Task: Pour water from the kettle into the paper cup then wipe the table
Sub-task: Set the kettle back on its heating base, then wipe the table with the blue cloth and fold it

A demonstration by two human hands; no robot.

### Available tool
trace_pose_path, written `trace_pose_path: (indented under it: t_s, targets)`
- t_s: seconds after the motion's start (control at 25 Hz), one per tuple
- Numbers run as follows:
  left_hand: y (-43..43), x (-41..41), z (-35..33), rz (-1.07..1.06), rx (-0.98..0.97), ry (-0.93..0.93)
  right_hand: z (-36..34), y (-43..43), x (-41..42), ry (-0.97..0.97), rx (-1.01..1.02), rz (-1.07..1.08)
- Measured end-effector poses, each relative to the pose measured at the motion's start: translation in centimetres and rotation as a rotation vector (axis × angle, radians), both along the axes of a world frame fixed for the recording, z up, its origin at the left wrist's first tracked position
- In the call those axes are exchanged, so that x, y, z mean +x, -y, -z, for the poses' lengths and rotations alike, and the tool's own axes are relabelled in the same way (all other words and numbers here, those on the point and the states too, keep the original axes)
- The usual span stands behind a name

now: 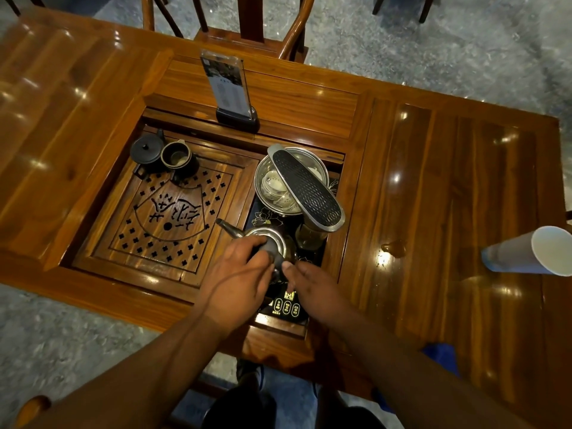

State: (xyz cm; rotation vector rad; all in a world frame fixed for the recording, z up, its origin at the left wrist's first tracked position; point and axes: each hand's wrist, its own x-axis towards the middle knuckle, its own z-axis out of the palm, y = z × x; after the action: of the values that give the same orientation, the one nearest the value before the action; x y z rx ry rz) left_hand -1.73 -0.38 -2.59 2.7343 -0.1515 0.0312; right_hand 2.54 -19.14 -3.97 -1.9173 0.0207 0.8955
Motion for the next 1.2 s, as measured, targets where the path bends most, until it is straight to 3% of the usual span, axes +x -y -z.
trace_pose_path:
  t_s: [0.28,0.44,0.72,1.0,1.2]
  targets:
    - [0.0,1.5,-0.2,0.004,-0.007,0.0,0.0,0.1,0.1,0.02,0.047,0.031]
    - [1.7,1.4,-1.1,0.183,0.052,0.033,0.0,2.6,-0.4,0.096,-0.02,-0.006]
    - [8.6,1.9,-1.8,0.452,-0.066,0.109,0.5,13.0,-2.5,0.488,-0.349,-0.244]
    - [14.4,0.8,3.2,0.488,-0.106,0.015,1.4,24.0,-7.3,0.499,-0.55,-0.461]
    - [16.5,0.2,6.8,0.469,0.007,-0.068,3.4,27.0,-11.2,0.593,-0.512,-0.597]
